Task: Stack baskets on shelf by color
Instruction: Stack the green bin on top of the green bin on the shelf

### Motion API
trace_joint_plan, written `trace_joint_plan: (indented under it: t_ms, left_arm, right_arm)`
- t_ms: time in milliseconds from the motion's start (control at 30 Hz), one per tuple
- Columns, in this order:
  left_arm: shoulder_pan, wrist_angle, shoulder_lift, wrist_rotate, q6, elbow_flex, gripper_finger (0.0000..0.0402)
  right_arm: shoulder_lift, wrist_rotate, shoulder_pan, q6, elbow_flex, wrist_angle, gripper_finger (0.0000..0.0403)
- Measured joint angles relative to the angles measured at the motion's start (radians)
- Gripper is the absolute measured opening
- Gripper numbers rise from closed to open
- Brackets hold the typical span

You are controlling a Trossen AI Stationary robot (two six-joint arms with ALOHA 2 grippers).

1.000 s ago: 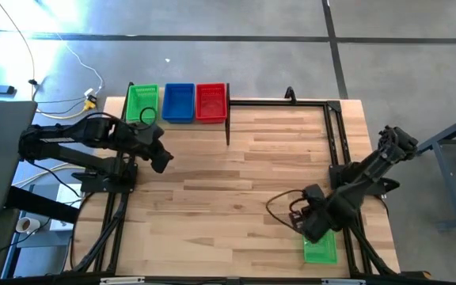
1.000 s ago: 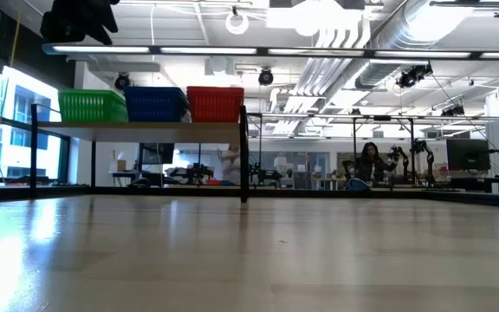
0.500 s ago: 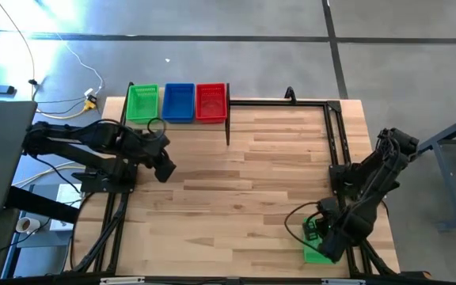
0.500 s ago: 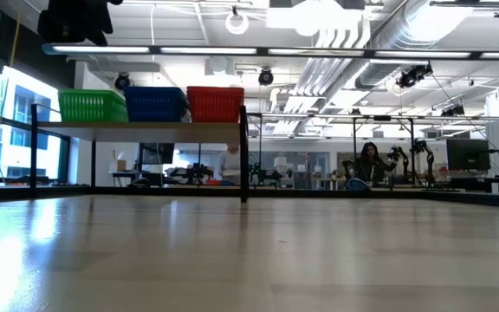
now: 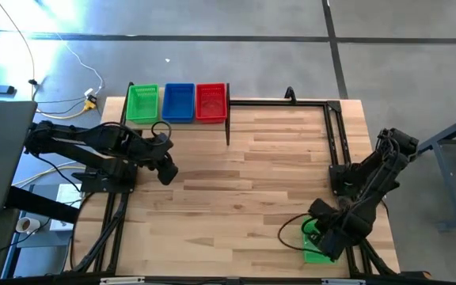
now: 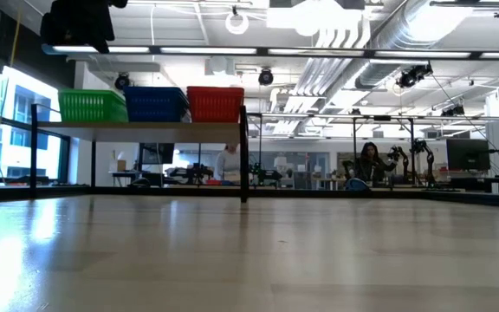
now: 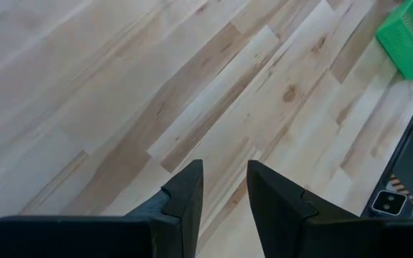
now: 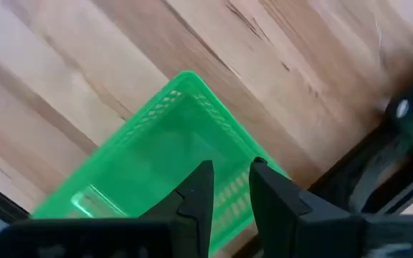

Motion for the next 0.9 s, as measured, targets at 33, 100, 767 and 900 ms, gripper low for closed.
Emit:
trace_joint_plan:
  t_ms: [33,100,767,900]
  left_arm:
    - [0.000,0.000,0.000,0.000,0.000,0.000,0.0101]
    - [0.000,0.000,0.000,0.000,0.000,0.000,0.0101]
    - [-0.040,0.002,0.000,0.000,-0.023,0.000,0.0101]
    - [-0.060,0.002,0.000,-0.008,-0.034,0.000,0.0101]
  right_arm:
    - [0.000,0.000,-0.007,-0.049,0.000,-0.003,0.0078]
    - [0.000,-0.004,-0.022,-0.134,0.000,-0.008,0.0082]
    - [0.001,-0.078,-0.101,-0.714,-0.146,0.133,0.0138]
    - [0.000,-0.117,-0.101,-0.740,-0.189,0.178,0.0138]
